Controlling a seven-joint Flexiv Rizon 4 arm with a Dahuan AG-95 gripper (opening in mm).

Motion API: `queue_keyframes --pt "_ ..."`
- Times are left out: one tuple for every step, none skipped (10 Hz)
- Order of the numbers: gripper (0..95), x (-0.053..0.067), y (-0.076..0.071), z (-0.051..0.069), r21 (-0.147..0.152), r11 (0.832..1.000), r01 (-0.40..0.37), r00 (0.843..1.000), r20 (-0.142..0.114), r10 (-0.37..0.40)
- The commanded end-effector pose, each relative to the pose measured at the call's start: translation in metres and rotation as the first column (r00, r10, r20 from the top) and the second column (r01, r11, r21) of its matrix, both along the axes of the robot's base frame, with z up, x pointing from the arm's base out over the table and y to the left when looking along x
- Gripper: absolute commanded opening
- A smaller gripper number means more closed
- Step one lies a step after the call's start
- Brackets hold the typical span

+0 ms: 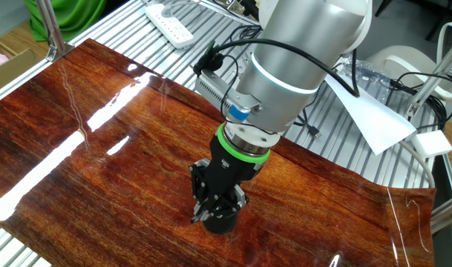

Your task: Put the pen into the pen holder

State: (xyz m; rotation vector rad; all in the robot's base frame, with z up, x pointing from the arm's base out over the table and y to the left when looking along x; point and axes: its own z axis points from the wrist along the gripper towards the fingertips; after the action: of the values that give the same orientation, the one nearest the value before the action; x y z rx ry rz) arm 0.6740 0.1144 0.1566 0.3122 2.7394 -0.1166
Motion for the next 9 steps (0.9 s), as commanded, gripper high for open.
queue_keyframes --pt "0.0 0.0015 0.0017 -0.0026 0.002 1.0 0.007 1.0 0.004 -0.007" --pt "0.0 0.002 0.0022 -0.0036 0.002 1.0 0.01 1.0 0.006 -0.01" --pt "0.0 0.0023 0.0027 -0.0045 0.002 1.0 0.012 1.0 0.008 -0.012" --pt "0.0 0.0023 0.0028 -0.0047 0.003 1.0 0.013 1.0 0.008 -0.013" --pt "0.0 0.0026 0.0034 -0.0059 0.002 1.0 0.014 1.0 0.014 -0.014" --pt "0.0 0.0027 0.0037 -0.0067 0.001 1.0 0.016 1.0 0.017 -0.016" --pt "0.0 0.0027 0.0038 -0.0073 -0.002 1.0 0.017 0.999 0.028 -0.017" --pt "0.0 0.0025 0.0037 -0.0075 -0.006 1.0 0.018 0.999 0.035 -0.017" --pt "0.0 0.002 0.0035 -0.0077 -0.007 1.0 0.017 0.999 0.037 -0.017"
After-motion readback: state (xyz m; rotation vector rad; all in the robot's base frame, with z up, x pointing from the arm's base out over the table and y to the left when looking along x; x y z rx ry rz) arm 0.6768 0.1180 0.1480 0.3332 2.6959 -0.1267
